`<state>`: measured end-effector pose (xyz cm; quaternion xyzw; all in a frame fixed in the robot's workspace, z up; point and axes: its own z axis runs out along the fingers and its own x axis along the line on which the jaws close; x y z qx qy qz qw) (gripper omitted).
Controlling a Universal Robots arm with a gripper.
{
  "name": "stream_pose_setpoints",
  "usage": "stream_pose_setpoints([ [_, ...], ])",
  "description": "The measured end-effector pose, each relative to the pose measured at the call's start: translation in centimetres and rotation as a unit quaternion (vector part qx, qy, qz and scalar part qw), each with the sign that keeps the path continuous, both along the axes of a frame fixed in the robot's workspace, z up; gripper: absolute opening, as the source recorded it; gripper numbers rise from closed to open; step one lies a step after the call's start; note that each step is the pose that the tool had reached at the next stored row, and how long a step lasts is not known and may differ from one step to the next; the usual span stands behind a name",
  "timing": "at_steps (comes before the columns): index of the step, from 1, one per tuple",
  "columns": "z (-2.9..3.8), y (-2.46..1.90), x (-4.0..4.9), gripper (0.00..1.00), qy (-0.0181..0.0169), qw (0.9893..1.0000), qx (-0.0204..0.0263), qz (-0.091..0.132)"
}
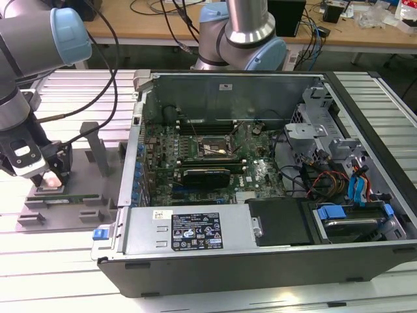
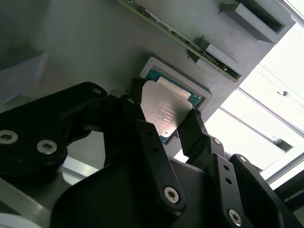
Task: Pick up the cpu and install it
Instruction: 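Pick up the cpu and move it towards the insertion slot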
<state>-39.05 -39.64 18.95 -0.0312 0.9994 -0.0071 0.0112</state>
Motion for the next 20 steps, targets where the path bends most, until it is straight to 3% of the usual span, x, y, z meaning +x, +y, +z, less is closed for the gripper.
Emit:
stream_pose_setpoints([
  [10,-0.01,0.00,0.01,0.55,-0.0003,1.0000,0.0001,0.000],
  [17,1.42,0.00,0.00,0.55,0.0000,1.0000,-0.0006,0.000],
  [20,1.74,0.00,0.00,0.55,0.0000,1.0000,-0.0006,0.000],
])
